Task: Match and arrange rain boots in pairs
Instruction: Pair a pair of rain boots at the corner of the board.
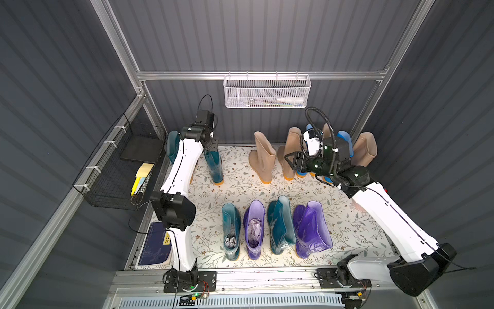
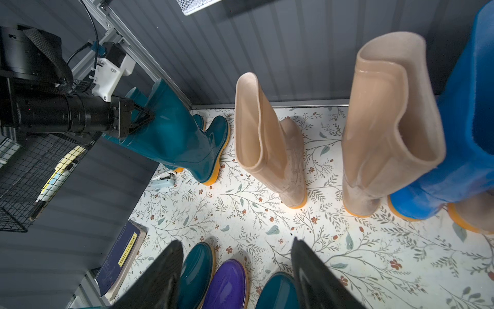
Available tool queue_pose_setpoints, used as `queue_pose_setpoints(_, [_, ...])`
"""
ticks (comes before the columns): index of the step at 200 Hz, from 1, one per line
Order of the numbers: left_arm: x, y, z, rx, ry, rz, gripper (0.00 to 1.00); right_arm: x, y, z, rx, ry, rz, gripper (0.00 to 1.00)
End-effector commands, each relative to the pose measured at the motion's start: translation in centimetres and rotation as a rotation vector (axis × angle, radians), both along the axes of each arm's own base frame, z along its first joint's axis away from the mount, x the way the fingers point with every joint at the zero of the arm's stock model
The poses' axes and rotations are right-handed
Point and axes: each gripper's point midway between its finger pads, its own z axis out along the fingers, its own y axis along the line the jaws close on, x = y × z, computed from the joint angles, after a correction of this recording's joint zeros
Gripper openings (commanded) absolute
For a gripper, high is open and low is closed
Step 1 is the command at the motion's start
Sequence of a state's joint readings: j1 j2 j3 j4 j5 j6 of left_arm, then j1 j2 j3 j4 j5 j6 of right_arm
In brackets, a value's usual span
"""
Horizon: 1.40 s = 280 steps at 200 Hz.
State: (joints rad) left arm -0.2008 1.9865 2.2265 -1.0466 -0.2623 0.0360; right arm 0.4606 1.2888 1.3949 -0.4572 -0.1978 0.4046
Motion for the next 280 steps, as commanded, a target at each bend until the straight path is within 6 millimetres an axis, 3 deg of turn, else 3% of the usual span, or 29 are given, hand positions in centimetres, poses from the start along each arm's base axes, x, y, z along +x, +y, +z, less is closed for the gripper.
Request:
queue_pose_setpoints(1, [2.2,0.9,4.4,-0.016,-0.167,-0.025,0.0,-0.7,-0.8,0.8,0.003,-0.007,-0.019,0.68])
queue_pose_setpoints(52, [3.0,2.4,4.4,0.007,-0.166,-0.078,0.0,-1.0,-1.0,0.6,0.003,-0.005,-0.023,0.68])
queue_pose_setpoints(118, [3.1,4.3,2.9,0.061,-0.113,-0.102,0.0,-1.1,-1.1,0.4,0.0,-0.003,-0.025,0.68])
queue_pose_setpoints(178, [3.0,5.8,3.2,0.111,-0.117,-0.098,0.0,-1.2,-1.1,0.3,0.001,-0.001,-0.023,0.68])
queue_pose_setpoints(271, [2.6,6.1,3.0,0.107,-0.111,-0.106,0.0,-1.1,-0.8,0.3,0.009,0.01,-0.013,0.68])
queue_pose_setpoints(280, [2.5,6.1,3.1,0.103,-0.115,-0.102,0.11,-1.1,-0.7,0.3,0.01,0.009,-0.012,0.68])
